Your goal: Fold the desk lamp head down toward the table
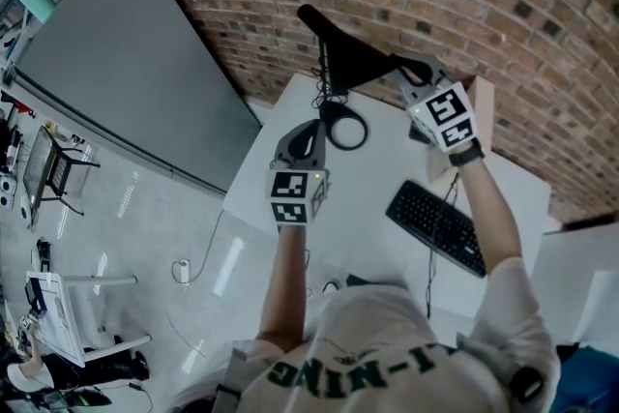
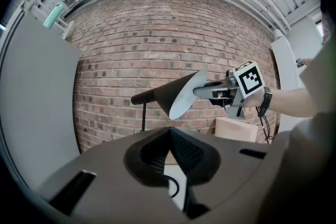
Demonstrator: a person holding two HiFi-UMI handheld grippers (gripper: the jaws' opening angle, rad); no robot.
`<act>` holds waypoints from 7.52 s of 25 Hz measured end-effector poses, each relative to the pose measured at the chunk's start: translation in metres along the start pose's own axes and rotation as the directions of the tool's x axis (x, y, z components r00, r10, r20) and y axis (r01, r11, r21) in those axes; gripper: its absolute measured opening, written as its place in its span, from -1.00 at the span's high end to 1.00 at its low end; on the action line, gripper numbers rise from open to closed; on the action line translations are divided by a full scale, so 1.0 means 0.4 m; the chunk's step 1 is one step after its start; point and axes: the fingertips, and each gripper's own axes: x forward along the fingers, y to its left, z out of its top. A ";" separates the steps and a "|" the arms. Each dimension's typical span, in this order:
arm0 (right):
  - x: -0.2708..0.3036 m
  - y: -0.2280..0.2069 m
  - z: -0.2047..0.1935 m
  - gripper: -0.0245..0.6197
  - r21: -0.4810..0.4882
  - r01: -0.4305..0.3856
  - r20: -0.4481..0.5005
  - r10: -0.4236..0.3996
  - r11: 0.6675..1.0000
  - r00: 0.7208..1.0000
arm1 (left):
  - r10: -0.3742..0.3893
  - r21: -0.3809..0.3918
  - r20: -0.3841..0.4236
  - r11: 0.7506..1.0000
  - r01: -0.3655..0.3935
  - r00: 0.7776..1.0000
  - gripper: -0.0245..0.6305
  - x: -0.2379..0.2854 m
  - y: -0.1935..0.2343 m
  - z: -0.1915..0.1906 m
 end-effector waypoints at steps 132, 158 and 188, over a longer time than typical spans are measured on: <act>0.128 0.130 -0.306 0.77 0.117 -0.031 0.057 0.024 0.993 0.998 | -0.038 -0.068 -0.008 0.997 0.037 0.999 0.95 0.047 -0.007 -0.120; -0.151 0.167 -0.244 0.75 0.389 0.211 -0.047 -0.209 0.897 0.977 | -0.018 -0.002 0.097 1.000 0.018 0.995 0.95 -0.072 0.020 -0.010; -0.372 0.473 -0.110 0.91 0.466 0.312 -0.074 -0.315 0.828 0.946 | 0.030 -0.033 0.126 0.999 -0.026 0.992 0.95 -0.327 -0.008 -0.084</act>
